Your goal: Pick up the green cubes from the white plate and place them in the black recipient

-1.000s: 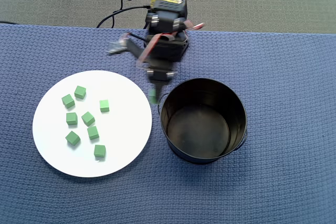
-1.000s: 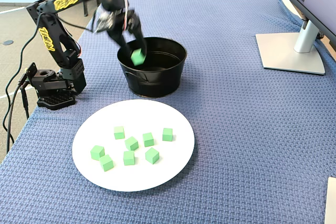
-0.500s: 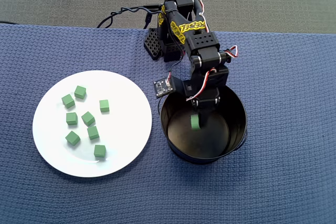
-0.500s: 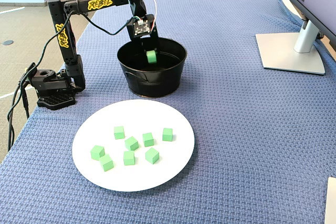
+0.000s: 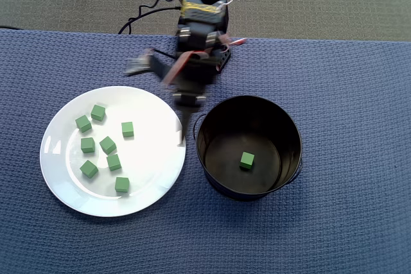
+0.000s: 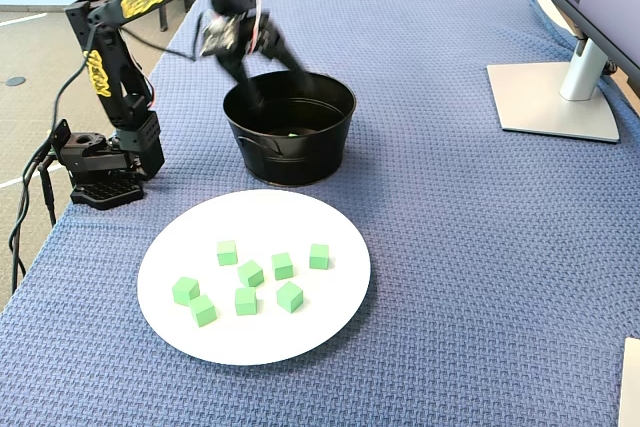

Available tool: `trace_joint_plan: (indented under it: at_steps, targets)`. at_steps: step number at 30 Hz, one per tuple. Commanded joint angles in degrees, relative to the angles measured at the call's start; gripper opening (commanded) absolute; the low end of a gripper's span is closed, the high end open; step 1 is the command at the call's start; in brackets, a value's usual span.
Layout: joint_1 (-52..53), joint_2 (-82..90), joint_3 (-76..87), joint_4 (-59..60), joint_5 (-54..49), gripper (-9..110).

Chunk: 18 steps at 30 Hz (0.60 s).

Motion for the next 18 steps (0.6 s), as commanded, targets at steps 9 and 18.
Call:
trace_joint_plan:
  at_steps: [9, 18]
  targets:
    - [27.0, -9.1, 22.0, -28.7, -40.3, 31]
    - [30.8, -14.4, 25.1, -34.9, -44.8, 29]
